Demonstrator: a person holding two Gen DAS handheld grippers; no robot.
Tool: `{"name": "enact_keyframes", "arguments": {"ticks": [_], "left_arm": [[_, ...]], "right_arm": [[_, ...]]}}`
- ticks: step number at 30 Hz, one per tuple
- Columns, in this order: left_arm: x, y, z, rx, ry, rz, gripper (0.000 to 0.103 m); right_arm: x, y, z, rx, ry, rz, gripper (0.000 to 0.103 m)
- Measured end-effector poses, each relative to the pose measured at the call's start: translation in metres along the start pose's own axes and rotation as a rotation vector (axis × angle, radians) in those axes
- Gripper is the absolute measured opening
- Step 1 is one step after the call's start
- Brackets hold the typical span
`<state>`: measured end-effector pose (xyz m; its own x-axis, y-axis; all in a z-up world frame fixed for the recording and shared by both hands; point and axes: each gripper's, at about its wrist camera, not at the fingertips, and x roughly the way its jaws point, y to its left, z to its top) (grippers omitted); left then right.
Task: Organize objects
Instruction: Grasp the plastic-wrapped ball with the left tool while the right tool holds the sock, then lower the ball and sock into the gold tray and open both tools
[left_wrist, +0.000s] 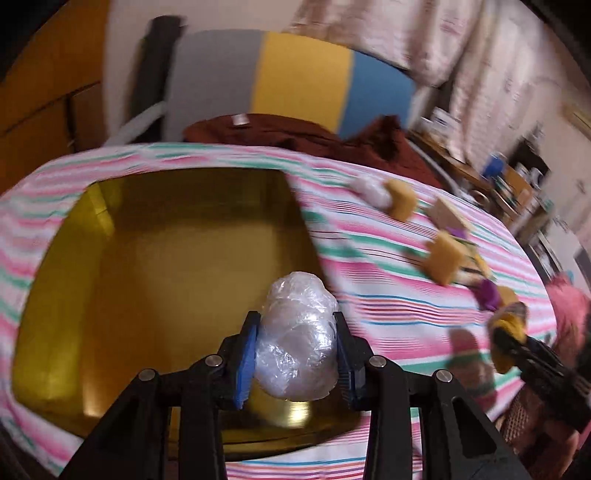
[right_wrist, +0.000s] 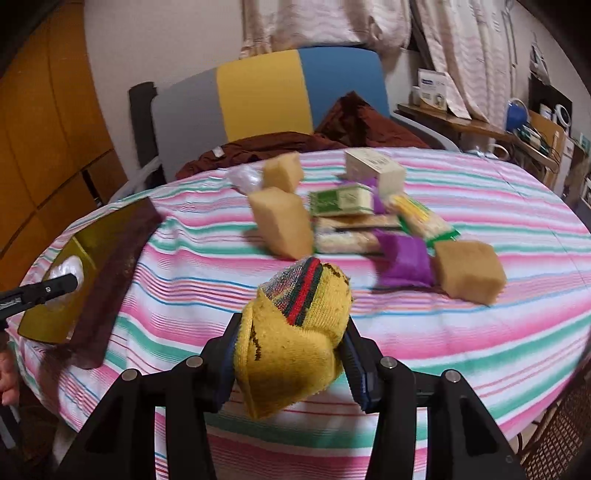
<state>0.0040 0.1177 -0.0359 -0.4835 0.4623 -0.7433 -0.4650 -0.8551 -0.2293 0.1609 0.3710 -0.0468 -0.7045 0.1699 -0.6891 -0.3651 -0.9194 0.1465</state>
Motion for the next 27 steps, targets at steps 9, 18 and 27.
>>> {"name": "enact_keyframes", "arguments": {"ticks": [9,18,27], "left_arm": [[-0.005,0.087,-0.008,-0.121,0.024,0.144,0.038],[-0.005,0.120,-0.022,-0.156,0.056,0.243,0.038],[-0.019,0.141,-0.018,-0.258,0.030,0.254,0.058]], "right_arm": [[0.001,0.066,0.024,-0.097,-0.025,0.153,0.050],[0.011,0.147,0.043,-0.211,-0.022,0.313,0.050],[0.037,0.207,0.033,-0.277,0.064,0.418,0.050]]}}
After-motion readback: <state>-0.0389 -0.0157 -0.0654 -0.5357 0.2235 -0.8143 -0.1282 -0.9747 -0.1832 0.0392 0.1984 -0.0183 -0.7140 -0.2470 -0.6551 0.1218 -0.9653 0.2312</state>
